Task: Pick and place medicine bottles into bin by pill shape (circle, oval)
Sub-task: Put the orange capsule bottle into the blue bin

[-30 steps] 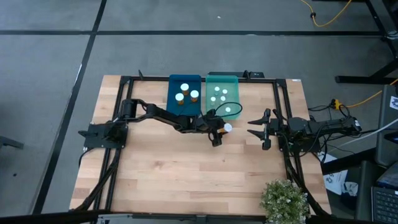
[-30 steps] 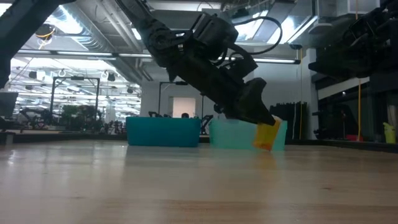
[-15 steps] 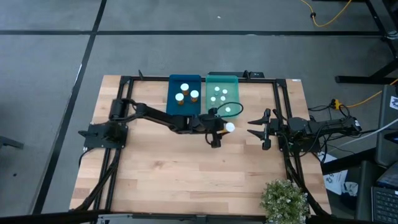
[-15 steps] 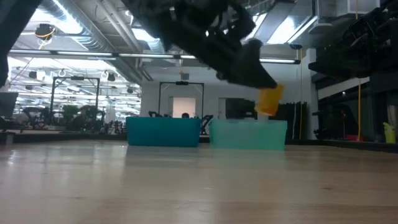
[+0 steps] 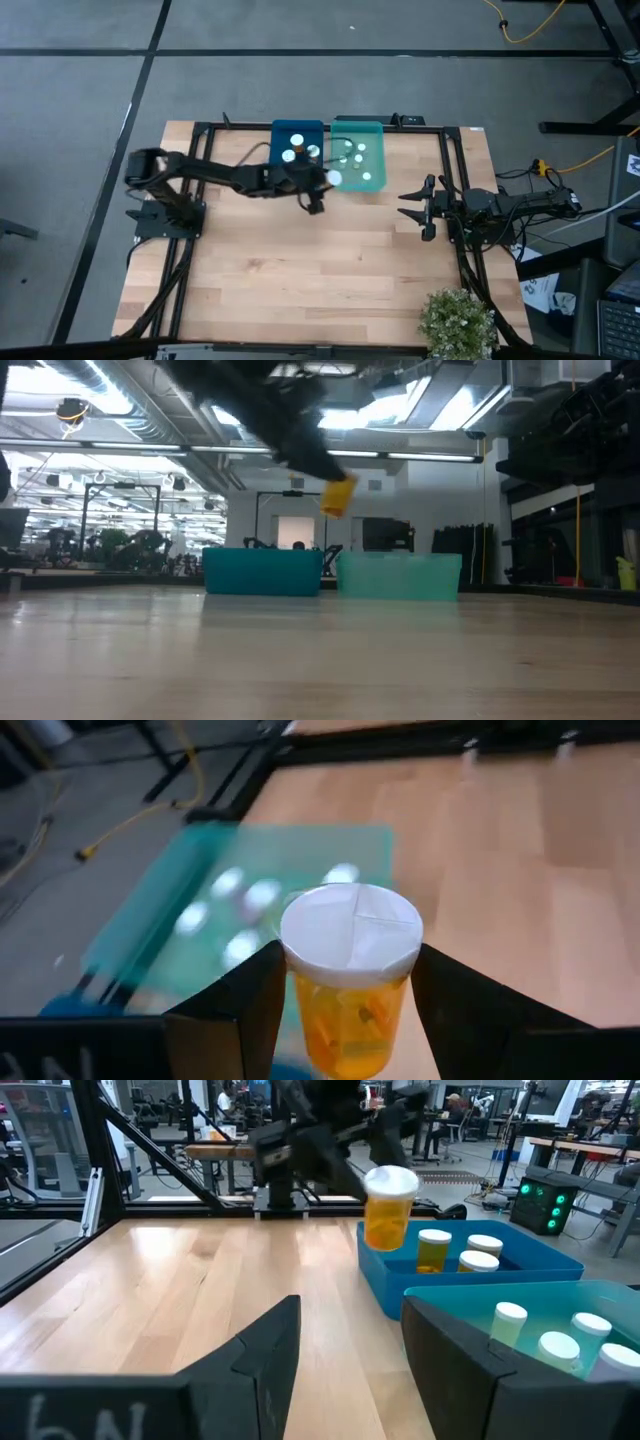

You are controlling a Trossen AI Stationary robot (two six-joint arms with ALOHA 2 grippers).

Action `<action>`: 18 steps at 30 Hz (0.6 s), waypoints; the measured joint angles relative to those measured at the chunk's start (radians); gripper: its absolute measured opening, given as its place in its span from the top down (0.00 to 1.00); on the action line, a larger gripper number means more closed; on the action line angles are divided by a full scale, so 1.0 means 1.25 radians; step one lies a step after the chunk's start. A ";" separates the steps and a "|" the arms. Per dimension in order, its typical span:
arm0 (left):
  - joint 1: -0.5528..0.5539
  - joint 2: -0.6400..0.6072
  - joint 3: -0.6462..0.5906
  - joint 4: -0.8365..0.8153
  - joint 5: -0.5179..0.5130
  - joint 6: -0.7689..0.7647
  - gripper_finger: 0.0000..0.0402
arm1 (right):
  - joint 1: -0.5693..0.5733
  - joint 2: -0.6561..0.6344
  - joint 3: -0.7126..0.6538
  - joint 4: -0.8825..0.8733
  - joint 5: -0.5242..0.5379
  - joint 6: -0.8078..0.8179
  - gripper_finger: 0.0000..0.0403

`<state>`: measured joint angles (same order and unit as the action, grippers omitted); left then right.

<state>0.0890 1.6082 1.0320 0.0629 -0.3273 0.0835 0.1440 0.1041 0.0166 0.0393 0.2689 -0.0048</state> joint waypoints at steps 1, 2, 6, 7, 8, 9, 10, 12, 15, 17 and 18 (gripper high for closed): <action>0.010 -0.027 -0.034 0.005 -0.004 -0.013 0.52 | 0.000 0.000 0.000 0.000 0.000 0.000 0.56; 0.020 -0.050 -0.070 0.028 -0.008 -0.022 0.52 | 0.000 0.000 0.000 0.000 0.000 -0.001 0.56; 0.071 -0.115 -0.224 0.208 -0.001 -0.043 0.52 | 0.000 0.000 0.000 0.000 0.000 0.000 0.56; 0.086 -0.122 -0.257 0.248 0.000 -0.050 0.52 | 0.000 0.000 0.000 0.000 0.000 0.000 0.56; 0.101 -0.123 -0.286 0.287 0.004 -0.063 0.52 | 0.000 0.000 0.000 0.000 0.000 -0.001 0.56; 0.116 -0.122 -0.312 0.315 0.004 -0.074 0.52 | 0.000 0.000 0.000 0.000 0.000 -0.001 0.56; 0.132 -0.119 -0.334 0.339 0.011 -0.083 0.52 | 0.000 0.000 0.000 0.000 0.000 0.000 0.56; 0.160 -0.104 -0.359 0.383 0.037 -0.089 0.52 | 0.000 0.000 0.000 0.000 0.000 0.000 0.56; 0.195 -0.074 -0.367 0.403 0.054 -0.092 0.52 | 0.000 0.000 0.000 0.000 0.000 0.000 0.56; 0.221 -0.045 -0.367 0.414 0.078 -0.087 0.52 | 0.000 0.000 0.000 0.000 0.000 0.000 0.56; 0.235 -0.028 -0.367 0.429 0.102 -0.088 0.52 | 0.000 0.000 0.000 0.000 0.000 -0.001 0.56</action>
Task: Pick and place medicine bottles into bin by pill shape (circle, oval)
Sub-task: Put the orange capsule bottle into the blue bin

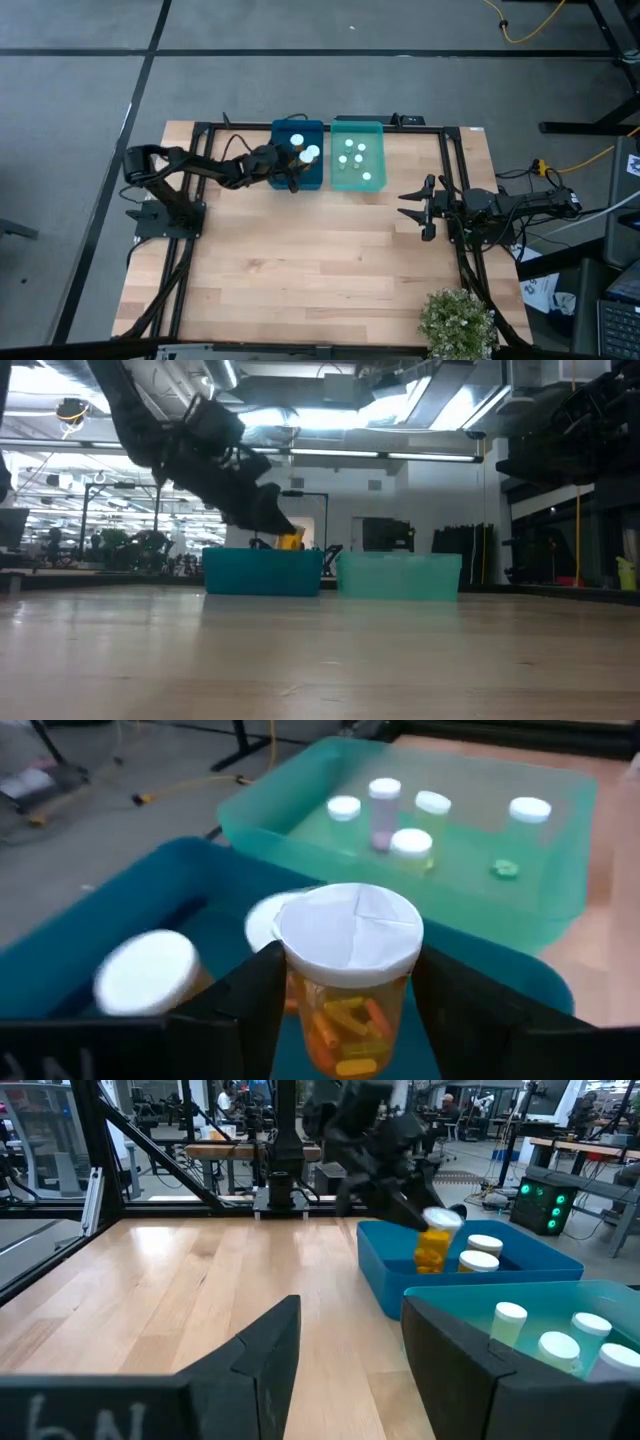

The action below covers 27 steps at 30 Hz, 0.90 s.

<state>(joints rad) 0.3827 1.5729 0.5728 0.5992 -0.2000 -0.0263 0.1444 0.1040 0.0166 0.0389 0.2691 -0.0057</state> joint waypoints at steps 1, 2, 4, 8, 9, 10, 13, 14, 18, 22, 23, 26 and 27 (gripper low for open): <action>0.011 0.017 0.000 0.016 0.024 -0.006 0.52 | 0.000 0.000 0.000 0.000 0.000 0.000 0.56; 0.020 0.037 0.000 0.036 0.045 -0.014 0.52 | 0.000 0.000 0.000 0.000 0.000 0.001 0.56; 0.035 0.071 0.000 0.057 0.067 -0.019 0.52 | 0.000 0.000 0.000 0.000 0.000 0.001 0.56; 0.045 0.100 0.000 0.092 0.074 -0.028 0.52 | 0.000 0.000 0.000 0.000 0.000 0.001 0.56; 0.044 0.100 0.000 0.091 0.075 -0.038 0.52 | 0.000 0.000 0.000 0.000 0.000 0.001 0.56; 0.043 0.100 0.000 0.091 0.077 -0.044 0.51 | 0.000 0.000 0.000 0.000 0.000 0.000 0.56; 0.039 0.099 0.000 0.089 0.090 -0.039 0.50 | 0.000 0.000 0.000 0.000 0.000 0.001 0.56; 0.039 0.099 0.000 0.089 0.093 -0.037 0.49 | 0.000 0.000 0.000 0.000 0.000 0.001 0.56; 0.037 0.099 0.000 0.074 0.094 -0.037 0.44 | 0.000 0.000 0.000 0.000 0.000 0.001 0.56; 0.037 0.098 0.000 0.050 0.094 -0.040 0.37 | 0.000 0.000 0.000 0.000 0.000 0.000 0.56; 0.035 0.098 0.000 0.049 0.094 -0.040 0.35 | 0.000 0.000 0.000 0.000 0.000 0.001 0.56; 0.028 0.092 0.000 0.056 0.093 -0.035 0.32 | 0.000 0.000 0.000 0.000 0.000 0.000 0.56; 0.025 0.088 0.000 0.058 0.093 -0.034 0.31 | 0.000 0.000 0.000 0.000 0.000 0.000 0.56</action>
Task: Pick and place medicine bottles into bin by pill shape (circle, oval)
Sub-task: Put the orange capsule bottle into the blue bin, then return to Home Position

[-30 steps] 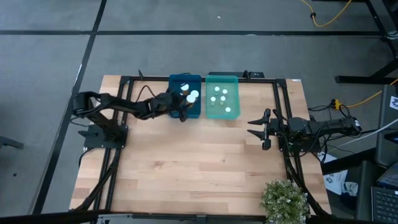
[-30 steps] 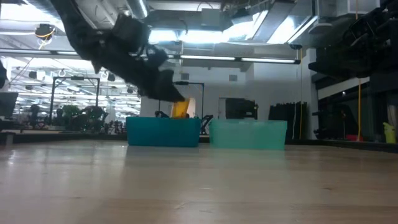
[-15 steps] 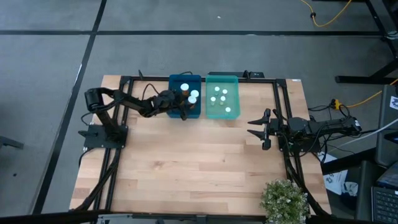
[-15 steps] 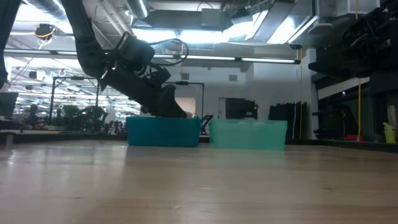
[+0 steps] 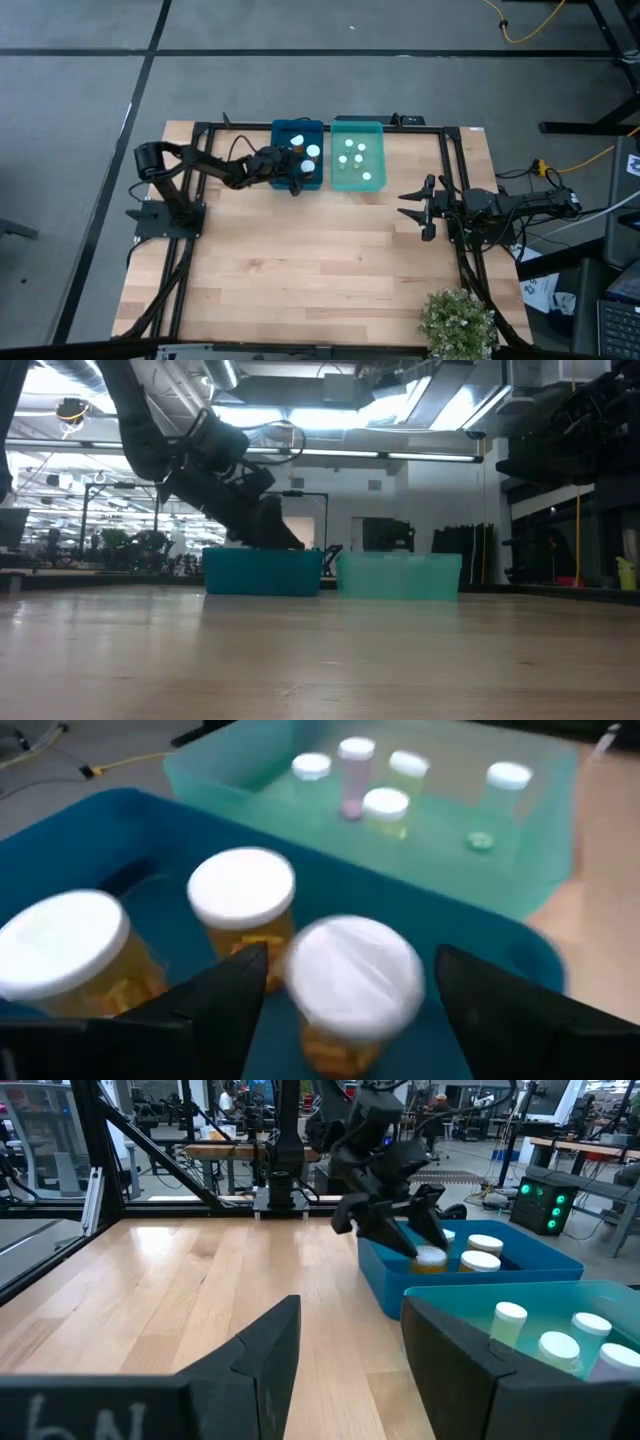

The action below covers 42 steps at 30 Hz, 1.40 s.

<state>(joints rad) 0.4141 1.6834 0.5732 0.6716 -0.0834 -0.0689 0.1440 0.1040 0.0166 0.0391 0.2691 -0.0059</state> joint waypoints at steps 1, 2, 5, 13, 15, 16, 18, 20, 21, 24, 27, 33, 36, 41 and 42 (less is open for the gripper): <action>-0.003 -0.006 0.000 -0.001 0.000 0.000 0.30 | 0.000 0.000 0.000 0.000 0.000 0.001 0.56; -0.005 -0.014 0.000 -0.002 0.000 0.000 0.30 | 0.000 0.000 0.000 0.000 0.000 0.001 0.56; -0.014 -0.053 0.000 0.000 0.000 0.001 0.30 | 0.000 0.000 0.000 0.000 0.000 0.000 0.56; -0.025 -0.247 0.000 -0.057 0.000 -0.002 0.30 | 0.000 0.000 0.000 0.000 0.000 0.001 0.56; -0.029 -0.328 0.001 -0.152 -0.002 -0.012 0.30 | 0.000 0.000 0.000 0.000 0.000 0.000 0.56; -0.031 -0.371 0.001 -0.215 -0.001 -0.018 0.30 | 0.000 0.000 0.000 0.000 0.000 0.000 0.56; -0.035 -0.461 0.001 -0.360 -0.001 -0.021 0.30 | 0.000 0.000 0.000 0.000 0.000 0.001 0.56; -0.034 -0.547 0.001 -0.485 -0.004 -0.022 0.30 | 0.000 0.000 0.000 0.000 0.000 0.000 0.56; -0.034 -0.587 0.001 -0.552 -0.005 -0.036 0.30 | 0.000 0.000 0.000 0.000 0.000 0.000 0.56; -0.050 -0.684 -0.003 -0.711 0.034 -0.027 0.30 | 0.000 0.000 0.000 0.000 0.000 0.001 0.56; -0.065 -0.767 -0.049 -0.698 0.055 -0.027 0.30 | 0.000 0.000 0.000 0.000 0.000 0.001 0.56; -0.066 -0.966 -0.241 -0.561 0.056 -0.030 0.30 | 0.000 0.000 0.000 0.000 0.000 0.001 0.56; -0.066 -1.054 -0.327 -0.474 0.057 -0.039 0.30 | 0.000 0.000 0.000 0.000 0.000 0.000 0.56; -0.066 -1.143 -0.403 -0.455 0.048 -0.035 0.30 | 0.000 0.000 0.000 0.000 0.000 0.000 0.56; -0.066 -1.157 -0.413 -0.453 0.042 -0.029 0.30 | 0.000 0.000 0.000 0.000 0.000 0.000 0.56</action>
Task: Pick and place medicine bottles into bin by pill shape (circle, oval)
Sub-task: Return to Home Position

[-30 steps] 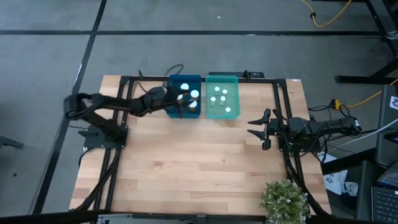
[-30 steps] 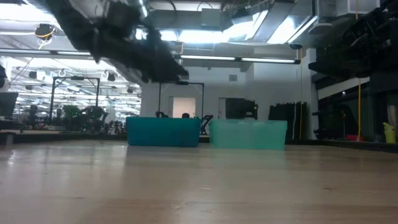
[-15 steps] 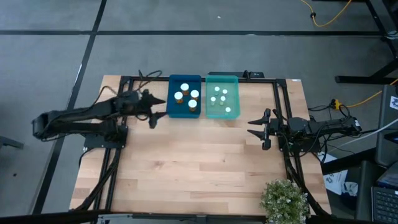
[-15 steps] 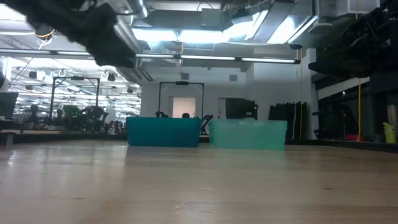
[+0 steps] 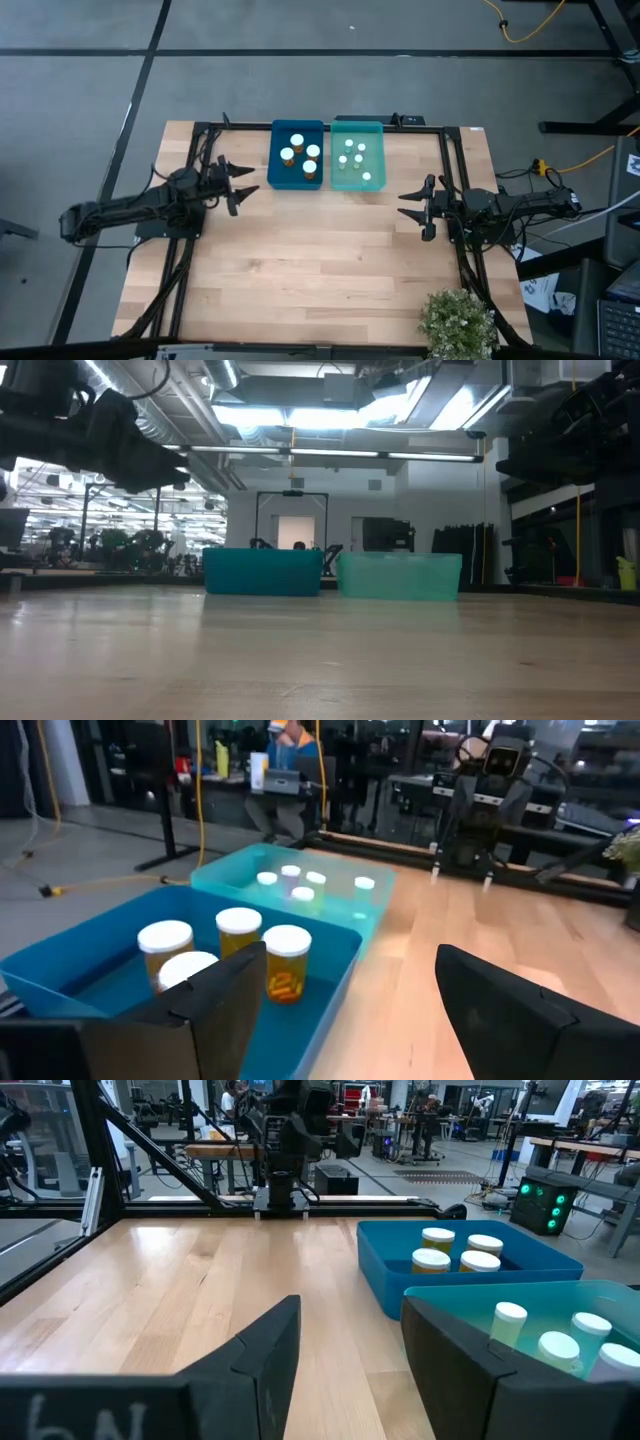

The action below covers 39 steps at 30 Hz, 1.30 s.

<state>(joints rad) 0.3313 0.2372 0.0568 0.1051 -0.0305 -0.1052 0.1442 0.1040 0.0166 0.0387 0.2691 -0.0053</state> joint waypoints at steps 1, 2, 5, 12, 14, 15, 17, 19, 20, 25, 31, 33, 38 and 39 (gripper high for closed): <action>0.000 -0.013 -0.009 0.001 -0.004 0.005 0.30 | 0.000 0.000 0.000 0.000 0.000 0.001 0.56; 0.000 -0.024 -0.017 0.003 -0.006 0.006 0.30 | 0.000 0.000 0.000 0.000 0.000 0.001 0.56; 0.000 -0.049 -0.034 -0.001 -0.008 0.009 0.30 | 0.000 0.000 0.000 0.000 0.000 0.000 0.56; 0.000 -0.061 -0.039 -0.018 -0.008 0.002 0.30 | 0.000 0.000 0.000 0.000 0.000 0.001 0.56; 0.000 -0.061 -0.039 -0.018 -0.008 0.007 0.30 | 0.000 0.000 0.000 0.000 0.000 0.000 0.56; 0.000 -0.061 -0.039 -0.019 -0.008 0.008 0.30 | 0.000 0.000 0.000 0.000 0.000 0.000 0.56; 0.000 -0.061 -0.039 -0.018 -0.008 0.008 0.30 | 0.000 0.000 0.000 0.000 0.000 0.001 0.56; 0.000 -0.061 -0.039 -0.018 -0.008 0.008 0.30 | 0.000 0.000 0.000 0.000 0.000 0.000 0.56; 0.000 -0.061 -0.039 -0.018 -0.008 0.008 0.30 | 0.000 0.000 0.000 0.000 0.000 0.000 0.56; 0.000 -0.061 -0.039 -0.018 -0.008 0.008 0.30 | 0.000 0.000 0.000 0.000 0.000 0.000 0.56; 0.000 -0.061 -0.039 -0.018 -0.008 0.008 0.30 | 0.000 0.000 0.000 0.000 0.000 0.000 0.56; 0.000 -0.061 -0.039 -0.018 -0.008 0.008 0.30 | 0.000 0.000 0.000 0.000 0.000 0.001 0.56; 0.000 -0.061 -0.039 -0.018 -0.008 0.008 0.30 | 0.000 0.000 0.000 0.000 0.000 0.001 0.56; 0.000 -0.061 -0.039 -0.018 -0.008 0.008 0.30 | 0.000 0.000 0.000 0.000 0.000 0.000 0.56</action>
<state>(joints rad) 0.3309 0.1612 0.0082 0.0826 -0.0399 -0.0952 0.1444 0.1040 0.0166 0.0391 0.2691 -0.0048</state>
